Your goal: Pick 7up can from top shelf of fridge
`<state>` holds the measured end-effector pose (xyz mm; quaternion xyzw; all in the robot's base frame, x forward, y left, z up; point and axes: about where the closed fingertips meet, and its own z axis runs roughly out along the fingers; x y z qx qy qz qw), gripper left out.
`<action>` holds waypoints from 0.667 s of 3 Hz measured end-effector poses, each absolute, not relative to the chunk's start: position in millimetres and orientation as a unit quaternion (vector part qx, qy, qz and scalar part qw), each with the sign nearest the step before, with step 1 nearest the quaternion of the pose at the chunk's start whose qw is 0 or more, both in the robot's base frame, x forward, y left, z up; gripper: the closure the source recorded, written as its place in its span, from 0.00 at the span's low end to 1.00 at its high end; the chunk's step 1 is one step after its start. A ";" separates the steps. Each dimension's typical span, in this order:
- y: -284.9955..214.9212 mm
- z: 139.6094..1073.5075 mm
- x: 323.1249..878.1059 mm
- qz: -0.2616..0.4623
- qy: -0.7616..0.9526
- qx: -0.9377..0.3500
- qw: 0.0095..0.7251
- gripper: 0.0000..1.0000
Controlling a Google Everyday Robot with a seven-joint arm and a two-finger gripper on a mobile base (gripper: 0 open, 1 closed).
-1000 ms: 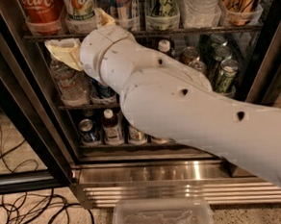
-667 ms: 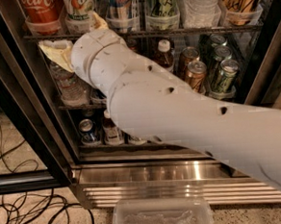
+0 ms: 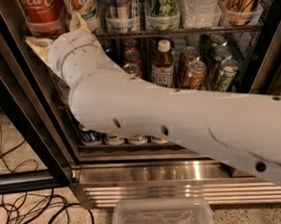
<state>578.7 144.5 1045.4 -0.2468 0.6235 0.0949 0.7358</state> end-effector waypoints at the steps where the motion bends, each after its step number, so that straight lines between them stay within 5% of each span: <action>1: 141.6 1046.5 597.2 0.053 0.630 -0.231 0.739 0.31; 2: 140.8 1048.6 595.7 0.039 0.626 -0.240 0.741 0.12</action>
Offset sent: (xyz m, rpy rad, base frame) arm 0.0158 -0.0027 0.0006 -0.0213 -0.0093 -0.0710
